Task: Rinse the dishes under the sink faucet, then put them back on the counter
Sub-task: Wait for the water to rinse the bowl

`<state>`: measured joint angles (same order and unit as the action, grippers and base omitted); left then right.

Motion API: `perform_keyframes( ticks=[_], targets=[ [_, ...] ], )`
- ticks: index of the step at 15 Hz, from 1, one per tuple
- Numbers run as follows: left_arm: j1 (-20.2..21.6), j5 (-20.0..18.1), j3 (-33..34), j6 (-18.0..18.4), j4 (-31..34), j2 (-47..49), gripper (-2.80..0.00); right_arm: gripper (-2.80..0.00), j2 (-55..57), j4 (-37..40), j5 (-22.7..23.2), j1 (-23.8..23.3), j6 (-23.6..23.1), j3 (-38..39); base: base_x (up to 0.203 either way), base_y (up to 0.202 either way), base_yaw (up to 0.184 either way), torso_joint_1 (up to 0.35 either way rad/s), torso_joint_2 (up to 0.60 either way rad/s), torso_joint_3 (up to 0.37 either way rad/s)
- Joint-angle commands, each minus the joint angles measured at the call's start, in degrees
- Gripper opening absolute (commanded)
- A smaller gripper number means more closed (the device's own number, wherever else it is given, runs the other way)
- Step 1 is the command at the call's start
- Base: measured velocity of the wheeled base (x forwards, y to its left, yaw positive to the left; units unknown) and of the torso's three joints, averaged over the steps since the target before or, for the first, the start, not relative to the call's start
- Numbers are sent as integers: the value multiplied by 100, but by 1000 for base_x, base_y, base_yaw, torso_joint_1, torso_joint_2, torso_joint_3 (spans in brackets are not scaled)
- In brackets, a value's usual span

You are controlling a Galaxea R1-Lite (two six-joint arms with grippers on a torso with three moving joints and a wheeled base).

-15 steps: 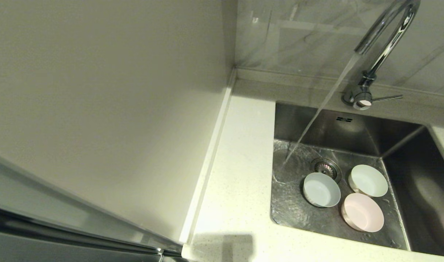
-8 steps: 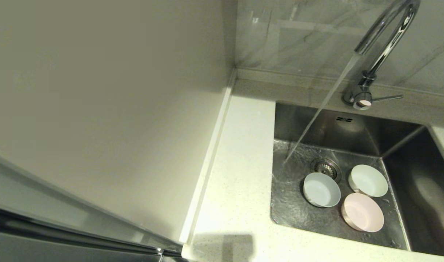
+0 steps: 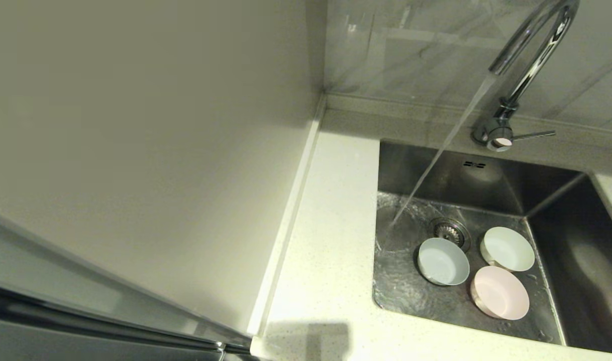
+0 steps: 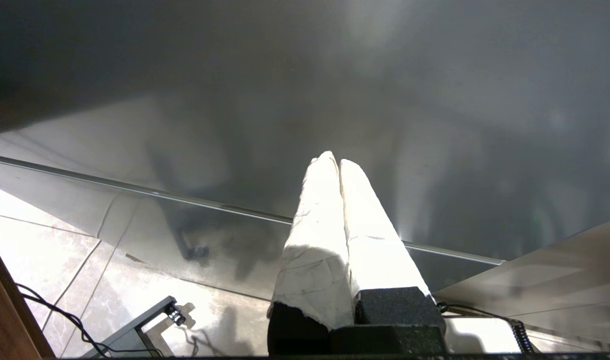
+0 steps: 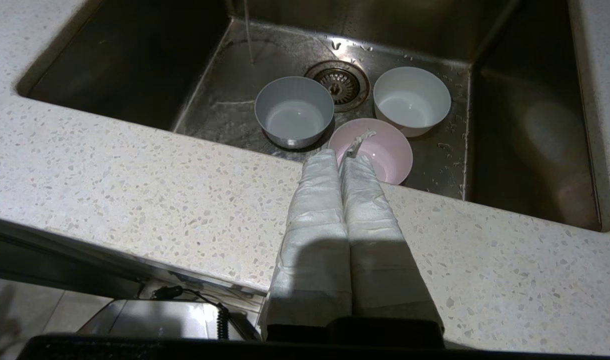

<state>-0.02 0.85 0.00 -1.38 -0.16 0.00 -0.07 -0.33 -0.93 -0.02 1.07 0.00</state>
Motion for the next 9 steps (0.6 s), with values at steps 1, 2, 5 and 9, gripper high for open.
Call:
perform_keyframes(
  ticks=[1,2,5,9],
  targets=[
    [2,3,0,-3,-2,-18,-280,-280,7,-2,-4,-6,-1,0,0,0,0,0,0,0],
    [-6,5,0,-1,-2,-18,-280,-280,7,-2,-4,-1,-1,0,0,0,0,0,0,0],
    [-1,3,0,-3,-2,-21,-280,-280,7,-2,-4,2,-1,0,0,0,0,0,0,0],
    [-5,3,0,-1,-2,-18,-280,-280,7,-2,-4,2,-1,0,0,0,0,0,0,0]
  ],
)
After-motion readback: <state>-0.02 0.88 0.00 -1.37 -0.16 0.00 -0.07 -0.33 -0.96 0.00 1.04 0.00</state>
